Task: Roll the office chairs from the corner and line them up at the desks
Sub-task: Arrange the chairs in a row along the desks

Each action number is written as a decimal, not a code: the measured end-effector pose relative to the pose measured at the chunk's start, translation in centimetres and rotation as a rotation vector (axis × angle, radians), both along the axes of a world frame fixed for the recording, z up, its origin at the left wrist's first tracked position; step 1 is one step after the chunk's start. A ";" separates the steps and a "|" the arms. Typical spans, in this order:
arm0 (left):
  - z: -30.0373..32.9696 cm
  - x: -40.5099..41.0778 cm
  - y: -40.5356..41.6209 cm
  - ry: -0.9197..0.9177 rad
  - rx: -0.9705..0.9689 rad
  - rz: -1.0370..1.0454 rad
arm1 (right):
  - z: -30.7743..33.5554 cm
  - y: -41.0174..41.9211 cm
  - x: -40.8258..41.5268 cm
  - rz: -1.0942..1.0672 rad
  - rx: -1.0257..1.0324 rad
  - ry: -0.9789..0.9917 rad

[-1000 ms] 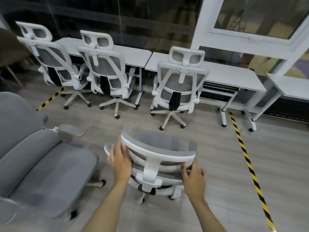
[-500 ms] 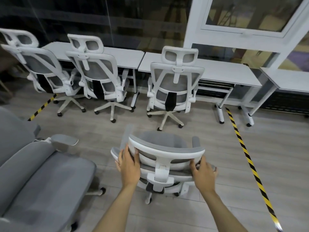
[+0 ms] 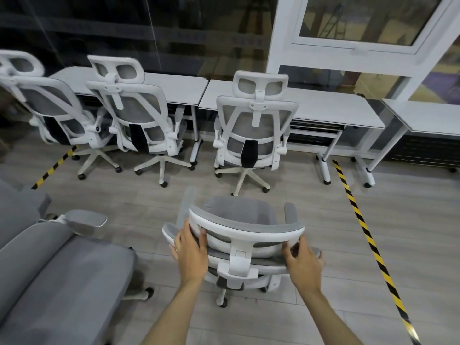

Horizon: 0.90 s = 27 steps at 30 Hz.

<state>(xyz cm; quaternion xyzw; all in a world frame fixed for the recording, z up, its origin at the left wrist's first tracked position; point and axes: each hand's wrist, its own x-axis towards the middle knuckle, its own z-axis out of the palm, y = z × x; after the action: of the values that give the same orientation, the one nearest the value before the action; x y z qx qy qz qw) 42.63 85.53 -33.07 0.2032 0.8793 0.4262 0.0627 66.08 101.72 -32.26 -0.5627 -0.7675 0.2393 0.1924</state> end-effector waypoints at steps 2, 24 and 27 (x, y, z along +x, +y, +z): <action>0.3 0.5 0.2 0.000 -0.001 -0.002 | 0.1 0.0 0.4 -0.008 0.001 0.007; 0.8 5.1 2.7 0.001 -0.052 -0.052 | 0.7 4.0 4.7 -0.022 -0.061 0.055; 1.1 4.7 2.7 -0.011 -0.040 -0.056 | 0.2 4.1 4.5 -0.013 -0.067 0.071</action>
<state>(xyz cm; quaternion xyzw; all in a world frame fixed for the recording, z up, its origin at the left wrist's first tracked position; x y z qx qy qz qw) 47.31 88.26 -32.02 0.2240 0.8812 0.4079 0.0835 70.61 105.78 -32.05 -0.5651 -0.7481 0.2833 0.2021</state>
